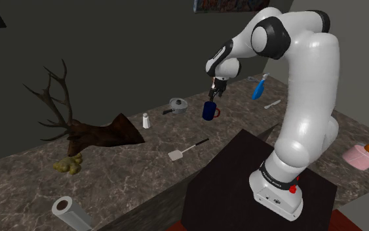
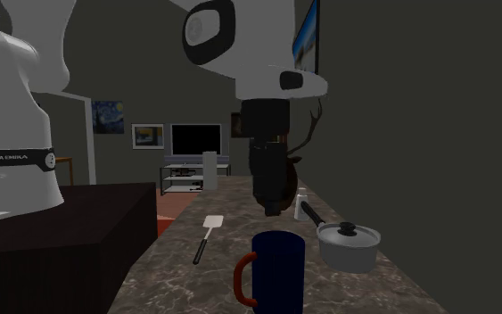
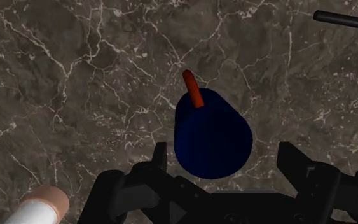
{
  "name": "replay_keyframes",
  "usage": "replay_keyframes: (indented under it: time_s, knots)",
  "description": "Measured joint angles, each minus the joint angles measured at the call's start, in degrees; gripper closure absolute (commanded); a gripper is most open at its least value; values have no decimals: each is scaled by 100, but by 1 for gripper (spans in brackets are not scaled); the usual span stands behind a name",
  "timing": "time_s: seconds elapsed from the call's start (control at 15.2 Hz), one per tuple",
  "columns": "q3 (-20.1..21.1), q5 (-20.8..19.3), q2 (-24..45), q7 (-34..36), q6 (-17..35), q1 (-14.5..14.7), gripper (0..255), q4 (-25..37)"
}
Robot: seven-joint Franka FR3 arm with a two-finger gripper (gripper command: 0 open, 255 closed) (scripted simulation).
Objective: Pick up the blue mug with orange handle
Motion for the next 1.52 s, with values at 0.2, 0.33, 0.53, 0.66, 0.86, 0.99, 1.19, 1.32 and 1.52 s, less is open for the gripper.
replay_keyframes:
  time_s: [0.2, 0.33, 0.53, 0.66, 0.86, 0.99, 1.19, 1.32, 1.52]
  knots:
    - [190, 258, 697, -217, 0, -291, 0, 609]
    - [271, 350, 1048, -322, -45, -459, 0, 964]
    - [356, 439, 1307, -389, 54, -547, 0, 1112]
    - [405, 487, 1436, -421, 139, -581, 0, 1155]
    - [473, 552, 1631, -471, 259, -637, 0, 1229]
    - [485, 562, 1665, -478, 275, -647, 255, 1250]
    - [488, 565, 1673, -480, 281, -650, 255, 1257]
    - [489, 566, 1673, -481, 283, -650, 255, 1257]
    - [490, 567, 1674, -481, 283, -650, 255, 1258]
